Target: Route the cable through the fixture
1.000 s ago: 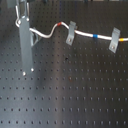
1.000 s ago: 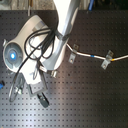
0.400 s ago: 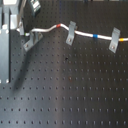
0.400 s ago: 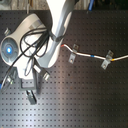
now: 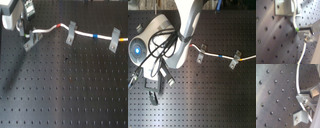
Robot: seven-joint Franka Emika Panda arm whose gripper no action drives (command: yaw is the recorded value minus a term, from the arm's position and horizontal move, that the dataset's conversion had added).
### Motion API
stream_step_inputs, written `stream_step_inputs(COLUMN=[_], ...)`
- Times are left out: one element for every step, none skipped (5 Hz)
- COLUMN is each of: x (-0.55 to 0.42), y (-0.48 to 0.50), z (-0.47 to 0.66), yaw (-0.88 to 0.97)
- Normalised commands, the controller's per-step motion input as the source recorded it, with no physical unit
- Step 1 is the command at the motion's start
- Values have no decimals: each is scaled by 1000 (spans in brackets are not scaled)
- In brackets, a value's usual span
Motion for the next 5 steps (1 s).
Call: stream_step_inputs(x=[155, 163, 167, 193, 194], y=[270, 251, 229, 180, 77], z=[-60, -78, -173, -146, -62], yaw=[540, 569, 631, 623, 603])
